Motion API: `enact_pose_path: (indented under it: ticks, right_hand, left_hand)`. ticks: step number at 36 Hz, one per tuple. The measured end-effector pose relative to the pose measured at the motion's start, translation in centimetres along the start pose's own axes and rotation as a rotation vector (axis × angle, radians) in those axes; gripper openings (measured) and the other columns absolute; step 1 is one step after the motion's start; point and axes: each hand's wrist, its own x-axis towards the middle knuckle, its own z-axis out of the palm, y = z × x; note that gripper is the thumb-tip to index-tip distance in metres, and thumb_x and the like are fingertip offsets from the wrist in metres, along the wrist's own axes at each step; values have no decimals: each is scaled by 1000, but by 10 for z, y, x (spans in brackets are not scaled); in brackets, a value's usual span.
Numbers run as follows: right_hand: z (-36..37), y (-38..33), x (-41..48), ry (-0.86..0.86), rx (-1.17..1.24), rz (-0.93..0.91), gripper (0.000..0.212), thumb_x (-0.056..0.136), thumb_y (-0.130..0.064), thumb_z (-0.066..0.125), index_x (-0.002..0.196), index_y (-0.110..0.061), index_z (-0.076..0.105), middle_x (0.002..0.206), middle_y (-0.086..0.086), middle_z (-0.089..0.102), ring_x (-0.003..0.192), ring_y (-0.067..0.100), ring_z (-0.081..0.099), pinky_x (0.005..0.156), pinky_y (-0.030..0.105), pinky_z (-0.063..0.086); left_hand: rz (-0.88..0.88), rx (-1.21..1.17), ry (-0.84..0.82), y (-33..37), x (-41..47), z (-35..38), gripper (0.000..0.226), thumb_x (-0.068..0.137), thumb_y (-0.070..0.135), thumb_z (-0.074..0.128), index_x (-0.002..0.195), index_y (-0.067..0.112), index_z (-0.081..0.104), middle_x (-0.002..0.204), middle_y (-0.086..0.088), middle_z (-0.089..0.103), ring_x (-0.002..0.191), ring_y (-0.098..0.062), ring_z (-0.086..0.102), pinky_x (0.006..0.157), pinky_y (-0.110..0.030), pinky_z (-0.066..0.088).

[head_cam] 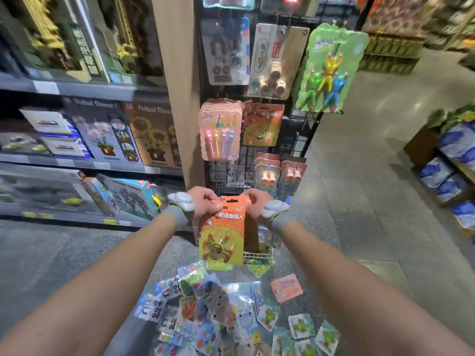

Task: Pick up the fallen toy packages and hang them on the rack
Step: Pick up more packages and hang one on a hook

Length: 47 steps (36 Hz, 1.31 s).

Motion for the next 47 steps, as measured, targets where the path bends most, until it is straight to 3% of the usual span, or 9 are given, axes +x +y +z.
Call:
enact_pose_path:
  ticks: [4,9,14,19,25,30,35,40,47]
  right_hand:
    - [-15,-11,2,32,-50,-50,18,90,-19,67,107,-22,63,104,-1,69,94,18,65,80,37,58]
    - [-51,-23,-1,94,-105,-141,21,91,-26,66,111,-20,65,103,-6,64,96,16,62,73,28,52]
    - [-81,-21,2,136,-139,-203,23,88,-28,69,110,-21,67,112,-1,67,101,18,61,84,32,53]
    - [-101,-18,-4,153,-167,-233,29,88,-27,70,117,-21,67,118,-3,65,100,13,56,79,25,46]
    - [-121,-5,-9,147,-201,-248,31,87,-22,69,118,-22,66,125,-2,64,112,20,59,92,34,50]
    - [-135,1,-5,220,-232,-229,30,89,-24,66,119,-25,63,119,-2,65,109,21,61,91,36,52]
    - [-148,1,7,263,-215,-214,33,91,-22,64,123,-20,61,119,0,64,109,22,60,89,33,51]
    - [-151,-9,23,296,-169,-186,32,91,-23,63,123,-21,60,114,1,66,104,22,62,91,38,53]
    - [-149,-30,44,336,-106,-164,30,91,-21,63,120,-21,59,116,2,66,102,22,62,90,35,52]
  left_hand:
    - [7,-14,-9,14,5,-12,16,83,32,78,89,19,71,85,2,73,74,-12,66,58,-20,45]
    - [57,-24,63,43,5,-19,13,82,34,78,83,24,71,80,7,72,67,-8,65,54,-16,44]
    - [78,-72,108,73,1,-13,11,84,28,77,79,23,68,79,5,71,66,-8,63,51,-14,43]
    - [69,-60,117,91,-2,-4,11,84,30,77,81,23,69,78,4,71,60,-5,61,49,-15,44]
    - [82,-15,157,105,-9,4,15,83,32,77,83,19,70,78,3,70,62,-8,60,48,-16,43]
    - [89,8,187,105,-12,-3,16,84,31,76,83,16,71,77,0,71,64,-13,63,54,-22,47]
    - [114,9,247,109,-18,-15,12,88,25,72,86,14,70,77,3,67,61,-4,58,42,-7,38]
    - [113,-39,305,106,-21,-30,14,90,21,71,89,7,70,77,0,67,59,-5,58,42,-7,39]
    - [117,-39,338,104,-21,-51,13,90,23,70,85,11,68,74,1,66,54,-3,57,42,-9,40]
